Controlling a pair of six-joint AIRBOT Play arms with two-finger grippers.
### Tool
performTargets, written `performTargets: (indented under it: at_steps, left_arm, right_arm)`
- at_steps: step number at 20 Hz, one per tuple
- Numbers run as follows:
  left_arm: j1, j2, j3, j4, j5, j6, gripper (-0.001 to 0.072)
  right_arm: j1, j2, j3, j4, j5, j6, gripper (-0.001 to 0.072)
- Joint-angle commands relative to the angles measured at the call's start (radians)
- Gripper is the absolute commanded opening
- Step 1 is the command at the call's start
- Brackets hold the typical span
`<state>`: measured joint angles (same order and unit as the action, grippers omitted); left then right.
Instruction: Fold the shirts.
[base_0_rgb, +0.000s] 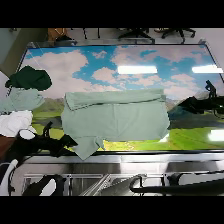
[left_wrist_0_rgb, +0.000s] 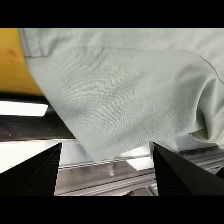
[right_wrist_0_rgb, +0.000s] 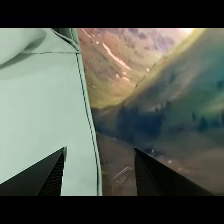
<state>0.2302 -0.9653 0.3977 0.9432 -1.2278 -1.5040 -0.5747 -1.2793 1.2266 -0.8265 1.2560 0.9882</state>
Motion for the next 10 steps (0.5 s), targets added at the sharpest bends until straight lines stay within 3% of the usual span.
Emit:
performTargets:
  at_steps: [1,3,6,7,9,10]
  left_arm:
    - [-0.079,0.081,-0.162,-0.112,0.233,0.000,0.0608]
    - [-0.137,0.053,-0.174,-0.133,0.338,0.011,0.0607]
    - [-0.173,-0.055,-0.117,-0.133,0.370,0.031,0.0606]
    - [-0.173,-0.092,-0.080,-0.133,0.357,0.054,0.0524]
    - [-0.171,-0.153,0.013,-0.132,0.301,0.111,0.0087]
    - [-0.171,-0.177,0.064,-0.131,0.261,0.145,0.0016]
  right_arm:
    - [-0.003,0.003,-0.013,0.003,0.014,0.008,0.0483]
    - [-0.003,0.003,-0.013,0.003,0.029,0.009,0.0483]
    - [-0.003,0.003,-0.013,0.003,0.063,0.011,0.0483]
    - [-0.003,0.003,-0.013,0.003,0.074,0.012,0.0483]
    - [-0.003,0.003,-0.018,-0.007,0.095,0.026,0.0482]
    - [-0.003,0.004,-0.024,-0.025,0.119,0.037,0.0482]
